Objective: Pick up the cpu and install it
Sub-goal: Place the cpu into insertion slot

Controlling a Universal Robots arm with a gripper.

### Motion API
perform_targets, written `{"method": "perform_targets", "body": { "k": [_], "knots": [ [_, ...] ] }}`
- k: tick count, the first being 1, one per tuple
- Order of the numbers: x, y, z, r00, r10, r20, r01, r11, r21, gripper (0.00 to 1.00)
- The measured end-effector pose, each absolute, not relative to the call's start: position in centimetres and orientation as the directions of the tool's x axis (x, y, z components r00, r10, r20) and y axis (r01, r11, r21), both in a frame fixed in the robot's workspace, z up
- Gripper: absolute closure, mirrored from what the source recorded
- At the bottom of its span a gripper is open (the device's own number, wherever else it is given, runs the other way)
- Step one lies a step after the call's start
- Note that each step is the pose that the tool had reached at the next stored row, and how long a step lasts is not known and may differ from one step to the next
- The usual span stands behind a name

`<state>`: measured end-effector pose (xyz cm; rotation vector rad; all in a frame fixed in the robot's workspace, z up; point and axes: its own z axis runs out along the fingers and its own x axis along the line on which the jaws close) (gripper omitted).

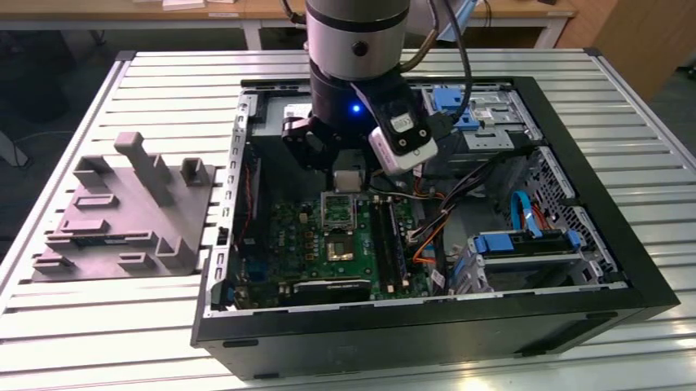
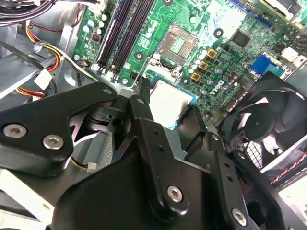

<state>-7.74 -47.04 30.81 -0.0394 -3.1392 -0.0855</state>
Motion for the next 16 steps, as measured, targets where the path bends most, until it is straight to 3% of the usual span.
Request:
{"method": "perform_targets", "body": {
  "k": [16],
  "knots": [
    [-8.2,-47.5,28.4,-1.0,-0.002,0.01,-0.001,0.999,0.054,0.53]
  ]
}}
